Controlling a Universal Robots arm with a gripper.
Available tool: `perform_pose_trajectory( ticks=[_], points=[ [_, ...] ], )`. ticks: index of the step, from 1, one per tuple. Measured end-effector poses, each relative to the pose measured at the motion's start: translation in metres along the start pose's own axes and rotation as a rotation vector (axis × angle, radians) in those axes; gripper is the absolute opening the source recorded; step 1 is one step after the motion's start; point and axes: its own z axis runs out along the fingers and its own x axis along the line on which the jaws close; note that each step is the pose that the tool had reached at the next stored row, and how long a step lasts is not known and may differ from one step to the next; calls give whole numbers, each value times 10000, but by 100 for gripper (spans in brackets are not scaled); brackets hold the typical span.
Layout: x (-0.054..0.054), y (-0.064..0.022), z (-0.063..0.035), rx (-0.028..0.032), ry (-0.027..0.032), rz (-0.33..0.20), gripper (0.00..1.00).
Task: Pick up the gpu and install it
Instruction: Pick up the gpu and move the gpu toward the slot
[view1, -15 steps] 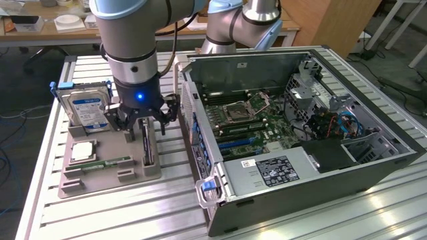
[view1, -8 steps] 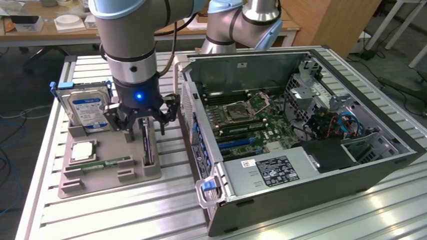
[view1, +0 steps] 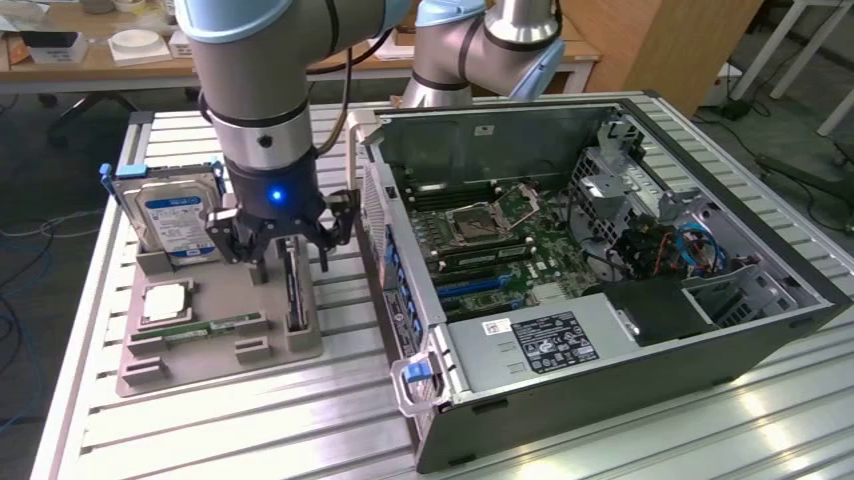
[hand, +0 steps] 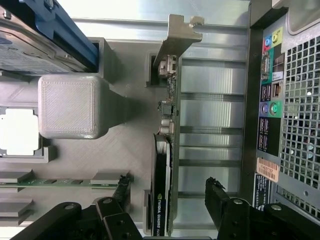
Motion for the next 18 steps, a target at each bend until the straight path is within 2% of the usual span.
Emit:
perform_pose_trajectory(
  ticks=[18],
  points=[
    [2,-1,53,0,-1,15,71]
  ],
)
